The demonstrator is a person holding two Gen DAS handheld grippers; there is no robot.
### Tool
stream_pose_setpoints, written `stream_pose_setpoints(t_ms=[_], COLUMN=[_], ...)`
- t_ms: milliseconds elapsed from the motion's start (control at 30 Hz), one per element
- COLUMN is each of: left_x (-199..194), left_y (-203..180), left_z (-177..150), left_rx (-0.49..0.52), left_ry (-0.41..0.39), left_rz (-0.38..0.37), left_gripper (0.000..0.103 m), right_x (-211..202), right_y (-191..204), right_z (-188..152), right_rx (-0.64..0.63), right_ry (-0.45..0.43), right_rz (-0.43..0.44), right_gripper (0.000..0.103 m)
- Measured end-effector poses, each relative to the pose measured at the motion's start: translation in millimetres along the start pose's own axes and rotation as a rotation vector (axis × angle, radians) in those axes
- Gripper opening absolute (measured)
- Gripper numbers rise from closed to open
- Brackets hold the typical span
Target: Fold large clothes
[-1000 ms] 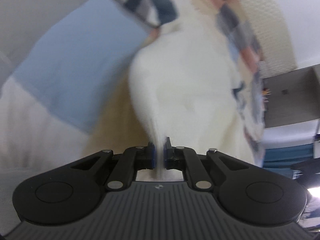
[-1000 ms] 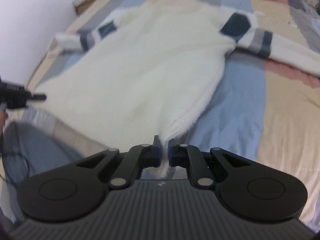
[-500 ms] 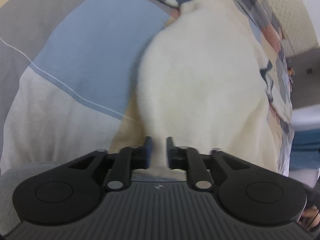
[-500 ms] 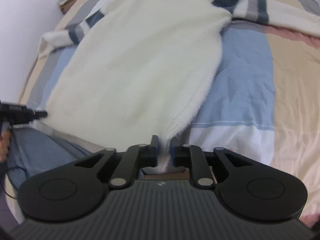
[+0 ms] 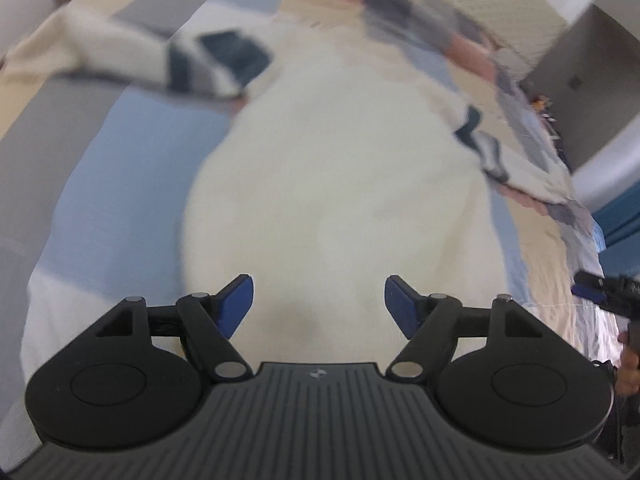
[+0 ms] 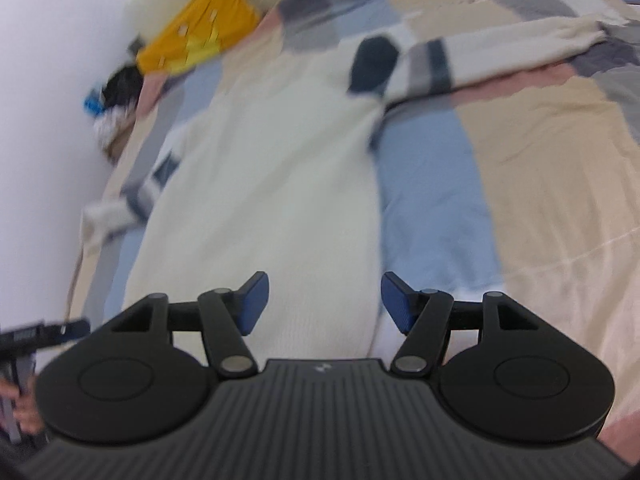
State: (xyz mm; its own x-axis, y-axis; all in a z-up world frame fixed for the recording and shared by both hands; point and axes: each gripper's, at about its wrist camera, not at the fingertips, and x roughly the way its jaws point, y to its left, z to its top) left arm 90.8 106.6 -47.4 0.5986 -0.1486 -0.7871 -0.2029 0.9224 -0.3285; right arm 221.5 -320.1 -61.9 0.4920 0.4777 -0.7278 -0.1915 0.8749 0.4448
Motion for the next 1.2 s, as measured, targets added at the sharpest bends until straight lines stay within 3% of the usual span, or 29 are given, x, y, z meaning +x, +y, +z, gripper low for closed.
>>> stream_pose_setpoints(t_ms=[233,433,633,967,1200], left_x=[30,77,132,219,251], left_y=[-60,-92,-112,-108,-81], left_z=[21,44,69,93,104], left_rx=[0.086,0.119,0.123,0.103,0.036], left_ry=[-0.083,-0.066,-0.085,-0.097,-0.08], left_rz=[-0.002,-0.003,-0.003,0.04,0.06], left_gripper=[0.077,0.077,0.077,0.077,0.077], right_x=[5,31,71,140,169], right_y=[-41,-91,-143,-240,-313], right_z=[19,34,72,146,187], right_rx=[-0.024,0.068,0.146,0.354,0.53], right_ry=[-0.194,-0.282,-0.382,-0.518,-0.617], right_rz=[-0.093,-0.131,-0.169,-0.224,-0.302], right_gripper=[0.064,0.065,0.065,0.065,0.062])
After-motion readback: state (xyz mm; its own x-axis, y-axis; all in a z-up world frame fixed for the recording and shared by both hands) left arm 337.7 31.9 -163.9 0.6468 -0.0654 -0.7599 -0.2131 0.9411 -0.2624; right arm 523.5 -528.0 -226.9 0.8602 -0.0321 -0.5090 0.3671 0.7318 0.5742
